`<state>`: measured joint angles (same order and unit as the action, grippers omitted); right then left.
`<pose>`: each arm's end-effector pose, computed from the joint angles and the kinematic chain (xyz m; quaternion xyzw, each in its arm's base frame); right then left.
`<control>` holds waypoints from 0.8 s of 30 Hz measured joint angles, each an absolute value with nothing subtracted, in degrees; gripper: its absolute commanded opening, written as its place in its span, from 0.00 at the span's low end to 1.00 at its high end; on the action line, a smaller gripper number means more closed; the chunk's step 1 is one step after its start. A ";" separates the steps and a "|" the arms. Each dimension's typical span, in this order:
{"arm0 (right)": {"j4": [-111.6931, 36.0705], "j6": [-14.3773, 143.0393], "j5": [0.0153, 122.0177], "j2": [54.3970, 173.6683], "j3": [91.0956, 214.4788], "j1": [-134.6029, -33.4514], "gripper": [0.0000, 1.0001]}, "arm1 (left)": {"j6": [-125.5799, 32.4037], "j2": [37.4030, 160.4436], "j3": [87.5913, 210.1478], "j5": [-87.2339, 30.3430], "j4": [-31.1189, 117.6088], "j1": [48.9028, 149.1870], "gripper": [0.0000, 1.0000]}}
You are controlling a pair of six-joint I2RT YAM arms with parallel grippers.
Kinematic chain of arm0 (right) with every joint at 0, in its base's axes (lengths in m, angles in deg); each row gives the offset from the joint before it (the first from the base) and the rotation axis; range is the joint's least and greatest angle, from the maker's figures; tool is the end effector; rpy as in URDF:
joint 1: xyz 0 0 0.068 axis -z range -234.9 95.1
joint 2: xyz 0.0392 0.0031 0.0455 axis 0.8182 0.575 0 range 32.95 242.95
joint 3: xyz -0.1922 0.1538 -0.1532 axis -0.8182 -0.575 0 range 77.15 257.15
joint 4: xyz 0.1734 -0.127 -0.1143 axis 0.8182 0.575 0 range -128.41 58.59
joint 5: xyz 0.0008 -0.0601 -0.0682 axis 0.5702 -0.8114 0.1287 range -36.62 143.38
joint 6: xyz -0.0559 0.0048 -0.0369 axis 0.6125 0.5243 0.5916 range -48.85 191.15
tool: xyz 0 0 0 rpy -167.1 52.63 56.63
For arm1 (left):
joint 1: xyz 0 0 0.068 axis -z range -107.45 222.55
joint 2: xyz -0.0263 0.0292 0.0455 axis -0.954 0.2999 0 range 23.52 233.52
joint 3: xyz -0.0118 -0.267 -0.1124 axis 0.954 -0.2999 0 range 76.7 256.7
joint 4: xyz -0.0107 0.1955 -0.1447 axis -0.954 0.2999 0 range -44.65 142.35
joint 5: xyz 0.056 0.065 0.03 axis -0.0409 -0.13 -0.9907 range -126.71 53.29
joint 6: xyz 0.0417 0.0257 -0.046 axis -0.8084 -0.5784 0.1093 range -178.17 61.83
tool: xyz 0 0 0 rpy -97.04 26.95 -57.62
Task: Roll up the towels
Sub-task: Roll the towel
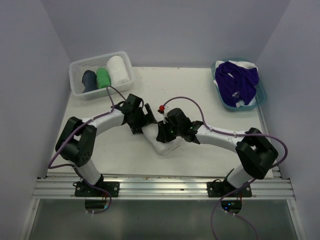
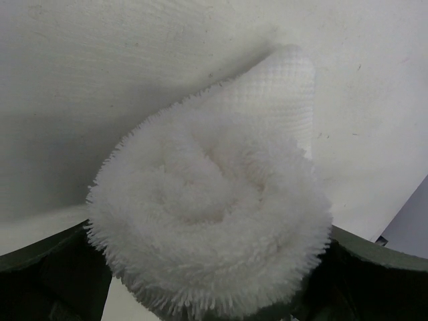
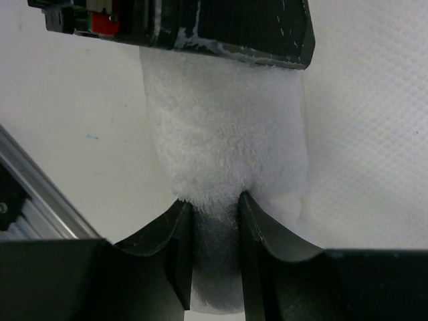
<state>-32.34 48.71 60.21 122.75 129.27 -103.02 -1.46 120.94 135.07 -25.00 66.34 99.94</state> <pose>0.2130 0.2470 0.2167 -0.2269 0.8899 0.2711 0.2884 0.2902 -0.1627 0.1876 -0.2177 0.9364 -0.2454 0.1249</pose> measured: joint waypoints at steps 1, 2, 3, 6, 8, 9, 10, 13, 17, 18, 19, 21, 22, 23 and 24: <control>-33.54 47.46 62.39 122.75 128.81 -101.99 0.20 | -1.72 120.62 135.05 -25.00 66.34 99.94 1.00; -34.29 46.52 63.77 122.77 128.48 -101.44 0.20 | -1.83 120.33 134.98 -25.02 66.32 99.94 1.00; -35.25 45.30 65.45 122.77 128.07 -100.68 0.20 | -1.88 120.14 134.94 -25.00 66.34 99.94 1.00; -38.70 41.63 70.85 123.32 126.63 -98.28 0.20 | -1.90 120.09 134.83 -25.00 66.30 99.94 1.00; -41.26 39.16 74.87 124.30 125.82 -96.53 0.20 | -1.90 120.09 134.50 -25.00 66.08 99.94 1.00; -42.66 37.85 76.97 124.94 125.42 -95.63 0.20 | -1.90 120.09 134.24 -25.02 65.91 99.94 1.00; -44.10 36.62 79.09 125.59 125.01 -94.80 0.20 | -1.88 120.09 134.00 -25.02 65.80 99.94 1.00; -48.32 33.19 83.94 127.23 123.74 -92.85 0.20 | -1.88 120.11 133.80 -25.09 65.69 99.96 0.97; -50.88 30.74 87.59 128.61 123.09 -91.24 0.49 | -1.81 120.57 133.78 -25.11 65.51 100.07 0.67; -50.55 30.61 87.53 128.57 123.09 -91.19 0.66 | -1.77 120.73 133.78 -25.09 65.49 100.07 0.65; -49.98 30.52 87.29 128.30 123.15 -91.19 0.71 | -1.83 120.84 133.78 -25.07 65.58 100.07 0.61; -47.09 32.03 85.30 127.23 123.33 -91.24 0.77 | -1.85 121.05 133.78 -24.94 65.62 100.07 0.57; -44.84 32.78 83.44 126.25 123.44 -91.30 0.84 | -1.85 121.12 133.78 -24.76 65.62 100.07 0.57; -42.18 33.54 81.78 125.02 123.57 -91.32 0.85 | -1.81 121.16 133.78 -24.52 65.62 100.07 0.56; -39.27 34.66 79.29 123.49 123.92 -91.76 0.87 | -1.81 121.18 133.78 -24.35 65.62 100.12 0.56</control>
